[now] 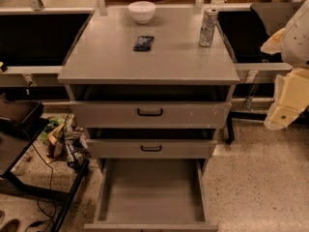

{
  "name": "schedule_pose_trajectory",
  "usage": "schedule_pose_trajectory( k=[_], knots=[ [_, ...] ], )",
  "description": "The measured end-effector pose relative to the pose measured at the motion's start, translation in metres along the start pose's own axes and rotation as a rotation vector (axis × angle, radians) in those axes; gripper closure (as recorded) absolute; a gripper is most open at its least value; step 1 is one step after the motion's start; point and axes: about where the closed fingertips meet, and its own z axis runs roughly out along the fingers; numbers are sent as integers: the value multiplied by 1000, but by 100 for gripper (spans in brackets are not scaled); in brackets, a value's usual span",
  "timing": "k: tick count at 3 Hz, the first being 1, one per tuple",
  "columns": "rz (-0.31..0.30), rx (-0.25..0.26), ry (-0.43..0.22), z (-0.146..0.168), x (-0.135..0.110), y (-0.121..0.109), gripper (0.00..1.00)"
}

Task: Place rxbar blueberry into bottom drawer

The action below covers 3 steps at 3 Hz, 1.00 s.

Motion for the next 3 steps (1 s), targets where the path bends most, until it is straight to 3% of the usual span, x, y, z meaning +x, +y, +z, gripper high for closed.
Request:
schedule_pose_trajectory(
  k=[1, 2, 3],
  knots=[
    [0, 0, 0, 0, 0, 0, 0],
    [3, 33, -40, 2, -2, -4, 0],
    [27, 88, -170, 20, -19, -37, 0]
  ],
)
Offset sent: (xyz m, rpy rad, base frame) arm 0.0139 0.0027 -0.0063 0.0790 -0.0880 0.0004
